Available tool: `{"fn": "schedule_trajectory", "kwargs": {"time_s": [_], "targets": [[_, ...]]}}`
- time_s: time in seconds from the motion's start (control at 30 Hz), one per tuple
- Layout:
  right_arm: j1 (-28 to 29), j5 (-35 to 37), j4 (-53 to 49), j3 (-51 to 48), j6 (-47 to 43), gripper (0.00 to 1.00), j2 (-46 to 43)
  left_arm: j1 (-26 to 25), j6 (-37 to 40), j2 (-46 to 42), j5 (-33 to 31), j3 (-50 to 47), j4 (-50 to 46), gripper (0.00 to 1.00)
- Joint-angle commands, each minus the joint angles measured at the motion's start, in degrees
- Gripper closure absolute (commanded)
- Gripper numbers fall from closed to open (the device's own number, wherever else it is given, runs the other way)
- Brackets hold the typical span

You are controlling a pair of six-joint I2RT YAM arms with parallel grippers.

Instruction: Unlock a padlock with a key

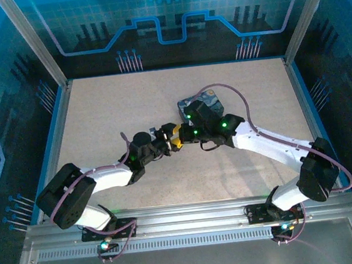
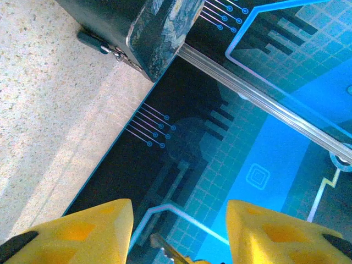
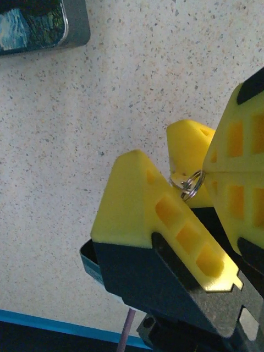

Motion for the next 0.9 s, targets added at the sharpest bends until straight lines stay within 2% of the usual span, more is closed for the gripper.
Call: {"fn": "schedule_trajectory", "kwargs": {"time_s": [0.0,0.1,0.53,0.77,0.87], "targets": [[0.6,-0.9,1.3,-0.2,2.0,1.00,-0.4,-0.6,-0.4,0.0,-0.5,-0.7,2.6,0.54],[0.6,-0.4,1.0,-1.1,2.4,1.00,-1.2,-0.6,-0.5,-0.1,-0.7,-1.0,2.6,0.59],[0.5,1.3,-0.6,-1.5,2.0,1.00,-2.6,-0.5,-0.5,0.0,-0.5,-1.0,2.2,0.68],[-0.4,1.4,-1.9,-1.5,0.9,1.00,-3.1,-0.2,1.0,-0.9,-1.5,-2.4,2.1,0.67],[-2.8,-0.8,-2.8,-2.1,0.0,0.97,-3.0,1.0,4.2,-3.4,-1.5,-3.6,-2.8,0.63]]}}
